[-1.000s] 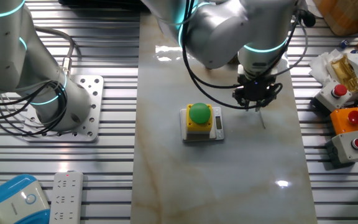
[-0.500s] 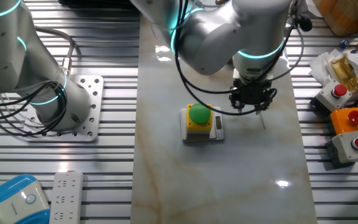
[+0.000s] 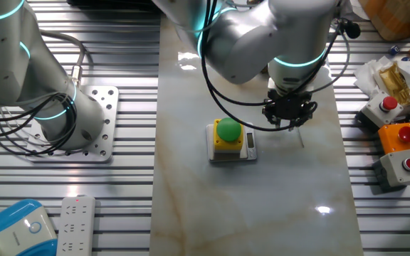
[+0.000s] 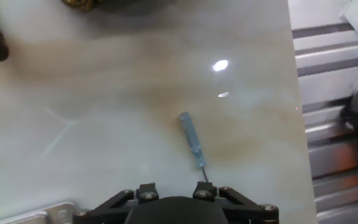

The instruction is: Dial a number on an old rotary phone

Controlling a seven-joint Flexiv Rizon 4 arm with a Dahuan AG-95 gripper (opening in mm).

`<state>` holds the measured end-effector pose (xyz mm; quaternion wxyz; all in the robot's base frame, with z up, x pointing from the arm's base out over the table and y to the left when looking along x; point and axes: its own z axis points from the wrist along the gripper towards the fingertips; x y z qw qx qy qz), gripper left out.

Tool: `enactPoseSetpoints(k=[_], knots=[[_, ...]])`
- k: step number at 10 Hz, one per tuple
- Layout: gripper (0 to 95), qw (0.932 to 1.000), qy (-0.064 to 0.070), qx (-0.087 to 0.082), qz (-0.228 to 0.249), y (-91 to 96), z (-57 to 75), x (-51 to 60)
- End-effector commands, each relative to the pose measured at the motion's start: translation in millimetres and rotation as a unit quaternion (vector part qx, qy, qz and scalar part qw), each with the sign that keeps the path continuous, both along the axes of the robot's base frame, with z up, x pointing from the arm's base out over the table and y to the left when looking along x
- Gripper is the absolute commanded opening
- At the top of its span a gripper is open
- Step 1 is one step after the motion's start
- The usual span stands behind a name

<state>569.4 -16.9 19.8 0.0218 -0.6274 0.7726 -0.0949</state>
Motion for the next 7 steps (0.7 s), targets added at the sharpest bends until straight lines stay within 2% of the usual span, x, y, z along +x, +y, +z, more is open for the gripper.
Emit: enactPoseSetpoints(k=[1, 7], knots=[[19.0, 0.9999, -0.003, -0.008, 0.013, -0.9, 0.2, -0.1], [19.0, 0.9987, -0.010, -0.013, 0.048, -0.9, 0.2, -0.1]])
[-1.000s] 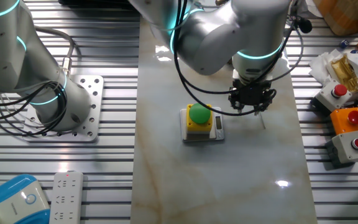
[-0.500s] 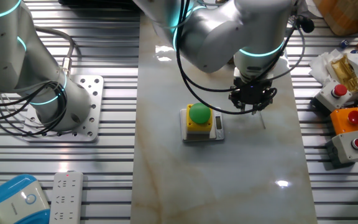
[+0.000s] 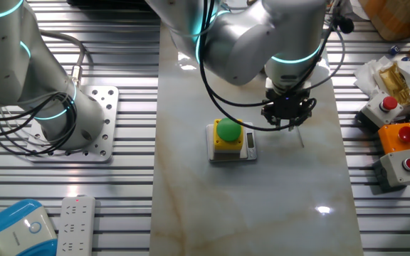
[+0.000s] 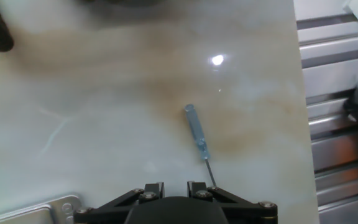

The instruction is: Dial a number on an old rotary phone

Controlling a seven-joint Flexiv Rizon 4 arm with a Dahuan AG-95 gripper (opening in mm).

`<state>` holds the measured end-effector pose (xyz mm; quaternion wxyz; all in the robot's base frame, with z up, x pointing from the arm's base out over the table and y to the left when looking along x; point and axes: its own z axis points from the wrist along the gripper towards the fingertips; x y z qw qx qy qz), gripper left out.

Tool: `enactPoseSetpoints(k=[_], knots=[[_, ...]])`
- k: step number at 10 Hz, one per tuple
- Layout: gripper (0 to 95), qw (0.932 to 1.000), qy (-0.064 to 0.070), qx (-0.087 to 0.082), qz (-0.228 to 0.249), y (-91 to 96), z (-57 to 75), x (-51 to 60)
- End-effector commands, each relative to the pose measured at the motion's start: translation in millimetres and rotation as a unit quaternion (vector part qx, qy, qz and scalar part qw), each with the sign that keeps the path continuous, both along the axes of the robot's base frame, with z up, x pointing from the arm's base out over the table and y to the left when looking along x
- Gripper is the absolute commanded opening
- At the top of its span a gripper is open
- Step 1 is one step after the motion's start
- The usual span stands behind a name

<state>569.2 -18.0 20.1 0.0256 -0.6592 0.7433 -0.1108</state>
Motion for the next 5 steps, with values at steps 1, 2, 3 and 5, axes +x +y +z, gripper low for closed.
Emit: enactPoseSetpoints(k=[1, 2, 3, 5], knots=[[19.0, 1.0000, -0.002, -0.004, 0.008, 0.2, -0.1, 0.1], [19.0, 0.9999, -0.001, -0.008, 0.014, 0.2, -0.1, 0.1], [19.0, 0.9998, -0.001, -0.009, 0.017, 0.2, -0.1, 0.1], [19.0, 0.9998, -0.004, -0.015, 0.012, 0.2, -0.1, 0.1]])
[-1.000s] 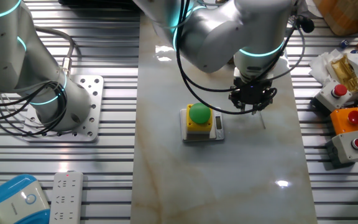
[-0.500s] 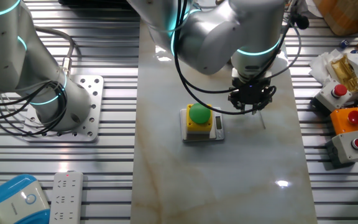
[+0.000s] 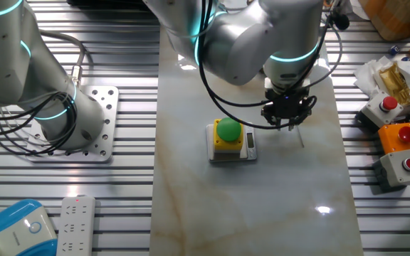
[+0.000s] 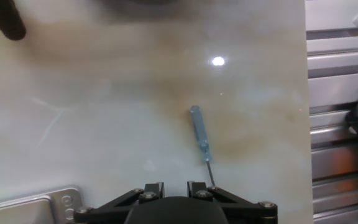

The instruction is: Dial a number on an old rotary phone

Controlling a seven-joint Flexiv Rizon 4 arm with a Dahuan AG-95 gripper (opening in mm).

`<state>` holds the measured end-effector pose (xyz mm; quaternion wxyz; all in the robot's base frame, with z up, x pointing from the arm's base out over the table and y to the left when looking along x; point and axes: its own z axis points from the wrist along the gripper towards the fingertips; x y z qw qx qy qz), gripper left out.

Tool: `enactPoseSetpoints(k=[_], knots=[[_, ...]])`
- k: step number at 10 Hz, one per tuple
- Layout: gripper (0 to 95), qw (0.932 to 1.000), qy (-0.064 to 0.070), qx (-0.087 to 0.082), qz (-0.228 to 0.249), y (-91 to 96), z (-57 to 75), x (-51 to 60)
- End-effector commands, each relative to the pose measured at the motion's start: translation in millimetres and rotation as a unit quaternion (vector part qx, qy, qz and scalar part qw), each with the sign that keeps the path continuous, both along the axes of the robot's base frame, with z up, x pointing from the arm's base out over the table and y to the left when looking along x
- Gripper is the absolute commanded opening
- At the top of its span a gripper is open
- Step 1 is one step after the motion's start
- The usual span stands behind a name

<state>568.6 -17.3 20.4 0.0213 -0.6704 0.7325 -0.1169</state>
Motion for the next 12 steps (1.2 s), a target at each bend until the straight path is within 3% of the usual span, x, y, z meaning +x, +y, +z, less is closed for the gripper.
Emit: enactPoseSetpoints(k=[1, 2, 3, 5, 9, 12], knots=[[19.0, 1.0000, -0.005, -0.008, -0.001, -0.5, -0.4, 0.7], [19.0, 0.9999, -0.005, -0.009, 0.004, -0.5, -0.4, 0.7], [0.0, 0.9999, -0.006, -0.008, 0.004, -0.5, -0.4, 0.7], [0.0, 1.0000, -0.004, -0.003, 0.002, -0.5, -0.4, 0.7], [0.0, 0.9985, 0.030, 0.028, -0.035, -0.5, -0.4, 0.7], [0.0, 0.9976, 0.033, 0.034, -0.050, -0.5, -0.4, 0.7]])
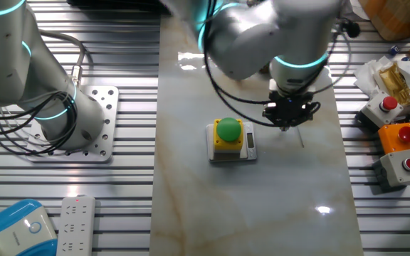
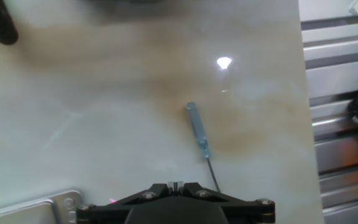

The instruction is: Dial a number on an old rotary phone

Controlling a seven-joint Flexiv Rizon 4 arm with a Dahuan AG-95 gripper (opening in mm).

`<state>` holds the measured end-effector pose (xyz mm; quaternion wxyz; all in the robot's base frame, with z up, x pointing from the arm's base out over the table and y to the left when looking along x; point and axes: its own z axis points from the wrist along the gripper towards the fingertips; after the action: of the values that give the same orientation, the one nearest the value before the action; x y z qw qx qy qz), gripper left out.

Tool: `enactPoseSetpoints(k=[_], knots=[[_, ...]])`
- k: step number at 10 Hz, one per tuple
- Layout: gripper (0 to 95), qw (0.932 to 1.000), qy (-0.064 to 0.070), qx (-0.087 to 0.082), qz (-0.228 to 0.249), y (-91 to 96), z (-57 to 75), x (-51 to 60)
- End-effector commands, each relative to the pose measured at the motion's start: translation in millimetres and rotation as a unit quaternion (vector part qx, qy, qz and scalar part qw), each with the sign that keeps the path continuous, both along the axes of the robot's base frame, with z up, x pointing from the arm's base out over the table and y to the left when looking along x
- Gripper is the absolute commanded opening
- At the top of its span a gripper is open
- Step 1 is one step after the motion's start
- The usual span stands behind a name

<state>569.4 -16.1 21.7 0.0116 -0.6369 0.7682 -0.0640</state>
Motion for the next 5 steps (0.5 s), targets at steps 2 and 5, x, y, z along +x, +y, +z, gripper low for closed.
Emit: enactPoseSetpoints(k=[2, 5], knots=[[0.0, 1.0000, -0.007, -0.004, 0.005, -1.7, -1.7, -0.1], [0.0, 0.9996, -0.008, -0.017, 0.021, -1.7, -1.7, -0.1]])
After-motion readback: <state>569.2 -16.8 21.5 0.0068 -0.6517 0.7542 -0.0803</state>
